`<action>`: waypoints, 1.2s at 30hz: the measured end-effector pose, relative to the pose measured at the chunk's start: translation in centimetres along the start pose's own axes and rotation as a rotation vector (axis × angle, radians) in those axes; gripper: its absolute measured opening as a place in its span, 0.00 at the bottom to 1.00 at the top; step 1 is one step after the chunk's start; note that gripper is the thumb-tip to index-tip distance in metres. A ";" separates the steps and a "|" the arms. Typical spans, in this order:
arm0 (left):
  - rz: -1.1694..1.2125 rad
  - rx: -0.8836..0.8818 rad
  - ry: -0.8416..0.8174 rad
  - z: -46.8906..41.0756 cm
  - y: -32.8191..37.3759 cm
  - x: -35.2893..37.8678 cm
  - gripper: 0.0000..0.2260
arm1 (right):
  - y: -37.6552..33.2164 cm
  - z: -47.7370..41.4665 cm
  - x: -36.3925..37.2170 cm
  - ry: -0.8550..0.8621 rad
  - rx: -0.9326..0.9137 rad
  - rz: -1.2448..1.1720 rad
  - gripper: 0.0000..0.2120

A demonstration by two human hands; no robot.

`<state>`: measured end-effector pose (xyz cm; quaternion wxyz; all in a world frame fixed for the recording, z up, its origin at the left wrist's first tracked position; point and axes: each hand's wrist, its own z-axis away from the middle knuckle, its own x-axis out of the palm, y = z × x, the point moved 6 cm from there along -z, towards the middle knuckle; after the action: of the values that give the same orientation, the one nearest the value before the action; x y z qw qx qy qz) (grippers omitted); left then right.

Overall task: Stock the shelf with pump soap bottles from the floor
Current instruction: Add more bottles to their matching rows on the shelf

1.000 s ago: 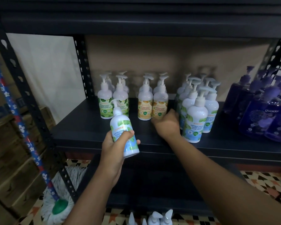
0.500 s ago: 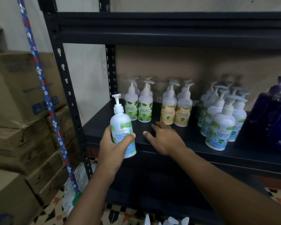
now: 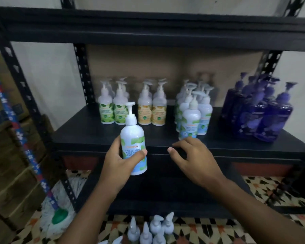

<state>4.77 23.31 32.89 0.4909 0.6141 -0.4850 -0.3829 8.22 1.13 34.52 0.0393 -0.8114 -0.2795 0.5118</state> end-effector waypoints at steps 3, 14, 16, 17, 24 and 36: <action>0.014 0.030 -0.086 1.2 0.8 4.5 0.21 | 5.3 1.3 -3.4 0.121 0.104 0.044 0.17; -0.089 0.140 0.020 0.2 1.9 19.0 0.30 | 17.9 1.0 -4.2 -0.042 0.286 0.268 0.39; -0.121 0.161 0.066 -0.1 1.5 20.0 0.26 | 18.4 1.2 -3.5 -0.039 0.275 0.315 0.40; -0.138 0.179 0.083 -0.3 1.3 20.3 0.25 | 18.5 1.4 -3.3 -0.035 0.274 0.332 0.40; -0.225 0.293 0.261 -0.7 -0.2 21.4 0.28 | 18.5 1.6 -3.0 -0.050 0.276 0.343 0.40; -0.227 0.265 0.379 -1.1 -0.7 22.2 0.25 | 18.0 1.8 -2.9 -0.047 0.300 0.326 0.42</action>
<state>11.15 2.05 32.61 0.4424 0.7842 -0.3584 -0.2467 13.24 -15.87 29.76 0.0697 -0.8188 -0.0665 0.5660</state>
